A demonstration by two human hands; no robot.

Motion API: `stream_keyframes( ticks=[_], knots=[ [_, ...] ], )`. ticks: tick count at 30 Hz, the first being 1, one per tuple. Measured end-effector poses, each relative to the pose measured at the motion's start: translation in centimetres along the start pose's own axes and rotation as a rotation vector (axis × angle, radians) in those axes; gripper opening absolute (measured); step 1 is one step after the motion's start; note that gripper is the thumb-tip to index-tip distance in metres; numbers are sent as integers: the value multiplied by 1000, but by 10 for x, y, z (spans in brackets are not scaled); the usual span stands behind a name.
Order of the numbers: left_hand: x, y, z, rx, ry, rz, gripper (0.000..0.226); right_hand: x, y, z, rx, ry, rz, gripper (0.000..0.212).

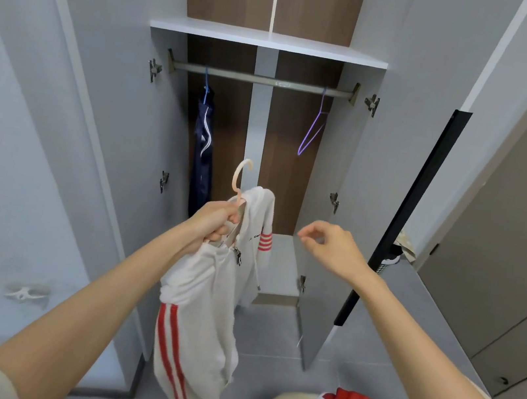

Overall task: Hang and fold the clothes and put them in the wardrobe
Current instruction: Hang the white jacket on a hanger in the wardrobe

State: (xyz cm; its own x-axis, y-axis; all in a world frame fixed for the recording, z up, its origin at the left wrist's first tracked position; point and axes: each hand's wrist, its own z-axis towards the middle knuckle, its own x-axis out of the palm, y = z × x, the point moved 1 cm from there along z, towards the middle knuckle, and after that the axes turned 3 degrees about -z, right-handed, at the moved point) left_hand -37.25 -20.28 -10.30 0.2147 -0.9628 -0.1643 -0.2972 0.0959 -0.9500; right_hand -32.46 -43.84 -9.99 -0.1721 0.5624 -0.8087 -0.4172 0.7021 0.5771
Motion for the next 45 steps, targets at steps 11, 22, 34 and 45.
stream_keyframes(
  ticks=[11,22,34,45],
  knots=[
    [-2,-30,-3,313,9,417,48,14,22,58,-353,-45,-262,30],
    [-25,-37,28,365,-118,570,45,23,4,101,-374,-94,-522,19],
    [-66,-62,127,153,-10,368,37,37,9,202,-207,-118,-513,27],
    [-80,-61,237,-102,128,-82,15,35,23,284,-17,-148,58,24]
  ],
)
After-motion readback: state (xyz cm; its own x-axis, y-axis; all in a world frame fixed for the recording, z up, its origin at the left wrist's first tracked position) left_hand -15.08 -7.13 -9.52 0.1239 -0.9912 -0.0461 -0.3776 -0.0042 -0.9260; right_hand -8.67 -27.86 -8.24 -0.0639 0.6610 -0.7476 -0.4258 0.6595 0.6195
